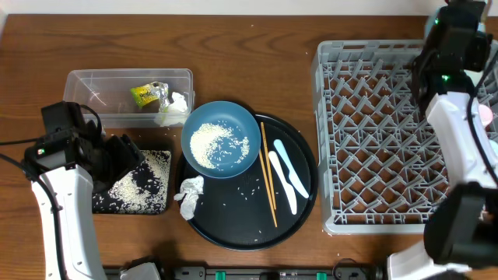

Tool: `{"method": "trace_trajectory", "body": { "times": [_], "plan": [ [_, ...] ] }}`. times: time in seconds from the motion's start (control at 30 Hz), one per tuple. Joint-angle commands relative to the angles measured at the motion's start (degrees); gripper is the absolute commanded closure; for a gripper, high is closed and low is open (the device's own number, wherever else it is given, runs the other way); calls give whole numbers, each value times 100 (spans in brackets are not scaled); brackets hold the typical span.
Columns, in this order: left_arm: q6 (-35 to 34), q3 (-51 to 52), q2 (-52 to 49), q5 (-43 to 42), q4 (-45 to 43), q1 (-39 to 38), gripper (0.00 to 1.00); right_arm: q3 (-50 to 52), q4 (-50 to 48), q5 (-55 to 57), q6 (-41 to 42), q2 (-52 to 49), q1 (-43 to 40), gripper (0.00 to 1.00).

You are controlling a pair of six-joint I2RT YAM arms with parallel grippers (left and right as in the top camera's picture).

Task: Sort waste into correct bins and load items into the dishwasher rack
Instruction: 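Carry the light-blue bowl with the right gripper to the rack's top right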

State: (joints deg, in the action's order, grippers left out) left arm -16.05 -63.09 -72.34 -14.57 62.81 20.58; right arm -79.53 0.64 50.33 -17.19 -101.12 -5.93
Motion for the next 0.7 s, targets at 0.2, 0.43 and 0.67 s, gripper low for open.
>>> {"method": "trace_trajectory", "body": {
  "times": [0.2, 0.43, 0.67],
  "plan": [
    [57, 9, -37, 76, 11, 24, 25, -33, -466, 1016, -575, -868, -166, 99],
    [57, 9, -37, 76, -26, 24, 25, -33, -498, 1005, -588, -1093, -162, 99],
    [57, 9, -39, 76, -55, 24, 25, -31, -133, 922, -514, -1152, -92, 99]
  ]
}}
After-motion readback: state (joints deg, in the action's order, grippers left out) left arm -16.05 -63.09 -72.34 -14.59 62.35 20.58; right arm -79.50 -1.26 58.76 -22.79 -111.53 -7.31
